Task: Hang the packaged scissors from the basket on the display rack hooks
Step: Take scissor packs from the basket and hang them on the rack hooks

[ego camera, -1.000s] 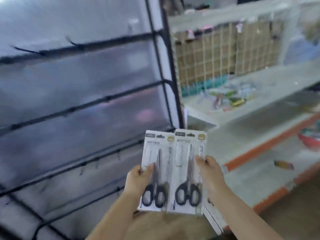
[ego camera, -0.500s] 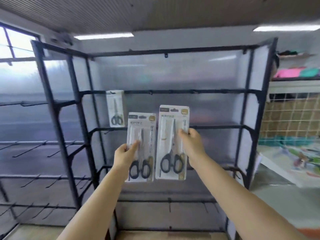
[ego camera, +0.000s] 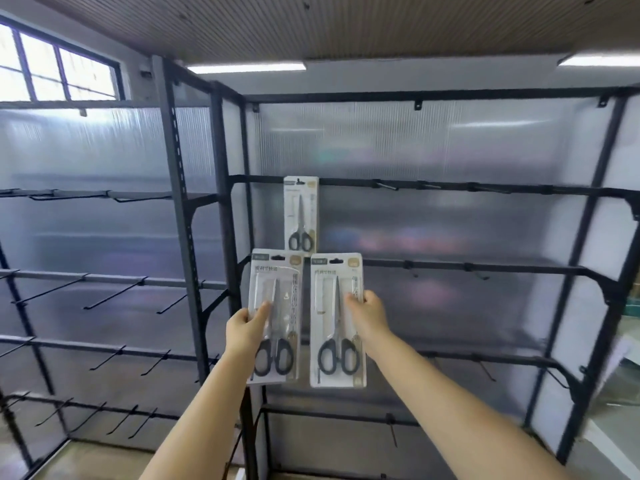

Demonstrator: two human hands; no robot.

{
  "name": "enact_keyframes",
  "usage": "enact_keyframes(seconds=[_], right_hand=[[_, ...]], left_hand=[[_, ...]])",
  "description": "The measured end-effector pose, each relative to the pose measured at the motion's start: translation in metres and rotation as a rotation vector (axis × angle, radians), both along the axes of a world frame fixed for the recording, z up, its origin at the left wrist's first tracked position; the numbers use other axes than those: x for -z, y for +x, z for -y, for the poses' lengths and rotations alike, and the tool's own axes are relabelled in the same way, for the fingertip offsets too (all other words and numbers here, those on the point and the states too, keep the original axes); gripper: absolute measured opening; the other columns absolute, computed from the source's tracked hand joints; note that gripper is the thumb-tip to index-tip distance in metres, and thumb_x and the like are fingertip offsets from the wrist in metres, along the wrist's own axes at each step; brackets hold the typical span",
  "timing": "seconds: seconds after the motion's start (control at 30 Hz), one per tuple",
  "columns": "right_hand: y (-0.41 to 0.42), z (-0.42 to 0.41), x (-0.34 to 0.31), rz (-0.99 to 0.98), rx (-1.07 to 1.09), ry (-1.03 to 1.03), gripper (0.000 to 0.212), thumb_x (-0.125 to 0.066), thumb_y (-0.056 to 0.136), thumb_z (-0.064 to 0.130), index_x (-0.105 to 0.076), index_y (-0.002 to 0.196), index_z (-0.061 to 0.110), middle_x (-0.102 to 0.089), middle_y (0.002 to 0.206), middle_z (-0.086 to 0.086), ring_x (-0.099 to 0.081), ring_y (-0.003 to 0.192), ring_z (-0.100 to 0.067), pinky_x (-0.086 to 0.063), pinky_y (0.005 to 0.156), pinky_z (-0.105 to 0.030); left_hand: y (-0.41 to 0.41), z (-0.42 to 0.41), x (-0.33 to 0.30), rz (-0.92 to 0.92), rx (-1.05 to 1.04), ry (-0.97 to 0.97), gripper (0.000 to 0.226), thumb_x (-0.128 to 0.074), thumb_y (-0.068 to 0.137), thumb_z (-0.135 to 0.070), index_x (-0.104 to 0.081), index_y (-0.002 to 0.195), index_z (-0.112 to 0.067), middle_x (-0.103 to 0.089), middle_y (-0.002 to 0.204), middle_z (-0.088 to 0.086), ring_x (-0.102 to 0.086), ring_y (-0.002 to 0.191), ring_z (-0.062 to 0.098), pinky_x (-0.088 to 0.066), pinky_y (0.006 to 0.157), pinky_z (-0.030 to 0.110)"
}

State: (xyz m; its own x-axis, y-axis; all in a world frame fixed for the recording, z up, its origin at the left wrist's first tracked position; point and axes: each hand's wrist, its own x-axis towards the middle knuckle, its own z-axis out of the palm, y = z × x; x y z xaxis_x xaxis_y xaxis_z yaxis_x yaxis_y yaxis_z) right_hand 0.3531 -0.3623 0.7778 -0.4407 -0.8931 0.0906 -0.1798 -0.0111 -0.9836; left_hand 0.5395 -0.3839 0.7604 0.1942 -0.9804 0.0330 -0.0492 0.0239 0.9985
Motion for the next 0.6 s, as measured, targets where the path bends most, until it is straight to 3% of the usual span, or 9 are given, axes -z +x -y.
enact_keyframes(seconds=[0.13,0.3,0.6], right_hand=[[0.022,0.026,-0.004,0.005,0.000,-0.020,0.013,-0.045,0.094,0.018,-0.047,0.083,0.012,-0.047,0.074,0.000,-0.042,0.064,-0.013,-0.032,0.055,-0.027],[0.031,0.057,-0.019,-0.009,-0.004,-0.034,0.018,-0.044,0.095,0.021,-0.054,0.103,0.009,-0.060,0.096,-0.007,-0.056,0.084,-0.020,-0.044,0.070,-0.031],[0.034,0.134,-0.057,0.010,0.005,-0.151,0.022,-0.043,0.094,0.019,-0.053,0.105,0.002,-0.051,0.086,-0.007,-0.047,0.074,-0.018,-0.038,0.067,-0.030]], left_hand=[[0.022,0.028,-0.001,0.025,0.005,-0.008,0.040,-0.063,0.088,-0.035,-0.035,0.068,-0.015,-0.036,0.067,0.007,-0.034,0.062,0.017,-0.031,0.058,0.027],[0.023,0.051,-0.008,0.022,0.022,-0.007,0.045,-0.060,0.090,-0.032,-0.028,0.063,-0.016,-0.027,0.059,0.000,-0.024,0.053,0.012,-0.025,0.051,0.024],[0.014,0.096,-0.033,0.020,-0.016,-0.093,0.044,-0.058,0.091,-0.031,-0.028,0.063,-0.016,-0.027,0.058,-0.001,-0.025,0.053,0.013,-0.026,0.051,0.024]])
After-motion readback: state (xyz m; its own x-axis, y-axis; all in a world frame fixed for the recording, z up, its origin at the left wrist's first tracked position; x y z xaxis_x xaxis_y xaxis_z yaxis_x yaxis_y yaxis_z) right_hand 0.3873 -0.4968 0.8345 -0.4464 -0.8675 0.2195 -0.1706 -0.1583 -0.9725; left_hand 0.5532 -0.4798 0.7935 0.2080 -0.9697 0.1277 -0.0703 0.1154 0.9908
